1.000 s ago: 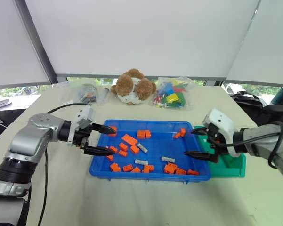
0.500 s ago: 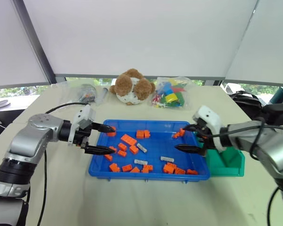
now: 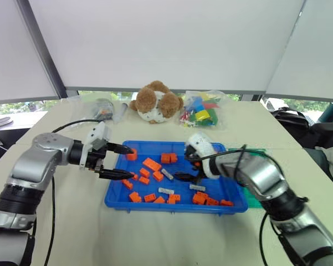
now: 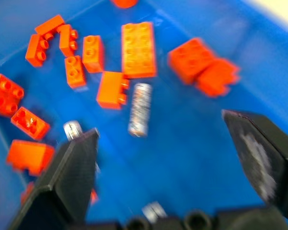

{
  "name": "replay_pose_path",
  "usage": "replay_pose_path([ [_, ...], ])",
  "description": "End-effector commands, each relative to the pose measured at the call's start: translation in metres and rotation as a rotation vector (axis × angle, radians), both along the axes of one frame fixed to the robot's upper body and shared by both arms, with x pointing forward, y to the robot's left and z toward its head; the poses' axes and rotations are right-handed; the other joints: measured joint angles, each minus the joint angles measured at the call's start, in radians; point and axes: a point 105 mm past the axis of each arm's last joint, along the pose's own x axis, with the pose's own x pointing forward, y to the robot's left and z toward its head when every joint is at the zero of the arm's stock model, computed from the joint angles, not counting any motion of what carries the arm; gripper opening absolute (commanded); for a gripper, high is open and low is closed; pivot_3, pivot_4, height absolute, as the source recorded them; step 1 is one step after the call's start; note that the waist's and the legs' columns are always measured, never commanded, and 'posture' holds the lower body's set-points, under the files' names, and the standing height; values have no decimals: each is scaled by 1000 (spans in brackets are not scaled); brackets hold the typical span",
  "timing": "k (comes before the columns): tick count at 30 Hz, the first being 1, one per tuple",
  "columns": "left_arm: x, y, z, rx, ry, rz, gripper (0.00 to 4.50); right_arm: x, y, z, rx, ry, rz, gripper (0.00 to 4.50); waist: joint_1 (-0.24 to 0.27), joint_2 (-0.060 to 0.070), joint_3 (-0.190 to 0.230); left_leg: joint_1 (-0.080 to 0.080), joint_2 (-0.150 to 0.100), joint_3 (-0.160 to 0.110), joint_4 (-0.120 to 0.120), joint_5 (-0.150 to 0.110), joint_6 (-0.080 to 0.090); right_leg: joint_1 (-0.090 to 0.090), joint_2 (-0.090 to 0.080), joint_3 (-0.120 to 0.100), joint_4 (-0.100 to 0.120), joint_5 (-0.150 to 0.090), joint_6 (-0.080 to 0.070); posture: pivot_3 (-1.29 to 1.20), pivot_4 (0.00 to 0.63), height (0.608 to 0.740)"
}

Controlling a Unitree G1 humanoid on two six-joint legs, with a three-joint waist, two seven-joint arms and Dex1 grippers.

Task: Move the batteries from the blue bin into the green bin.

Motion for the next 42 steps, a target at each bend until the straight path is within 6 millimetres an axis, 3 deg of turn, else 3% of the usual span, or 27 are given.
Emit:
replay_pose_path([
  [1, 0, -1, 12, 4, -57, -7, 4500, 12, 8, 3, -5, -48, -20, 4452, 1, 0, 0, 0, 0, 0, 0, 0, 0, 0, 0, 0, 0, 0, 0, 0, 150, 733],
  [12, 0, -2, 12, 10, -69, -4, 4500, 23, 24, -19, -15, -13, -38, 4452, -3, 0, 0, 0, 0, 0, 0, 0, 0, 0, 0, 0, 0, 0, 0, 0, 150, 733],
  [16, 0, -3, 12, 10, -71, -4, 4500, 24, 27, -24, -35, -15, -41, 3203, -4, 0, 0, 0, 0, 0, 0, 0, 0, 0, 0, 0, 0, 0, 0, 0, 150, 733],
  [22, 0, -4, 13, 12, -74, -6, 4500, 21, 29, -25, -39, -5, -41, 12, -3, 0, 0, 0, 0, 0, 0, 0, 0, 0, 0, 0, 1, 0, 0, 0, 150, 733],
  [25, 0, -4, 12, 14, -73, -8, 4500, 20, 23, -14, -23, -16, -53, 31, -3, 0, 0, 0, 0, 0, 0, 0, 0, 0, 0, 0, 1, 0, 0, 0, 150, 733],
  [27, -1, -4, 12, 14, -73, -8, 4500, 23, 10, 11, 37, -60, -113, 31, -1, 0, 0, 0, 0, 0, 0, 0, 0, 0, 0, 0, 1, 0, 0, 0, 150, 733],
  [30, -1, -6, 12, 7, -67, -12, 4500, 22, -27, 59, 124, -160, -231, 31, 5, 0, 0, 0, 0, 0, 0, 0, 0, 0, -1, 0, 1, 0, 0, 0, 150, 733],
  [34, -1, -9, 8, 6, -56, -22, 4500, 8, -86, 95, 135, -257, -369, 31, 6, 0, 0, -1, 0, 0, 0, 0, 0, 0, -1, -1, 0, 0, 0, 0, 150, 733],
  [36, 0, -9, 8, 6, -56, -23, 4500, -1, -119, 101, 103, -272, -459, 31, 5, 0, 0, 0, 0, 0, -1, 0, 0, 0, -1, -1, 0, 0, 0, 0, 150, 733],
  [39, 1, -11, 7, 3, -57, -31, 4500, -17, -165, 91, 29, -243, -579, 31, 4, 0, 0, 0, 0, 0, -1, 0, 0, 0, 0, 0, -1, 0, 0, 0, 150, 733],
  [42, 3, -12, 7, 3, -58, -36, 4500, -31, -188, 76, -23, -193, -630, 31, -1, 0, 0, 0, -1, 0, -1, 0, 0, 0, 0, 0, -1, 0, 0, 0, 150, 733],
])
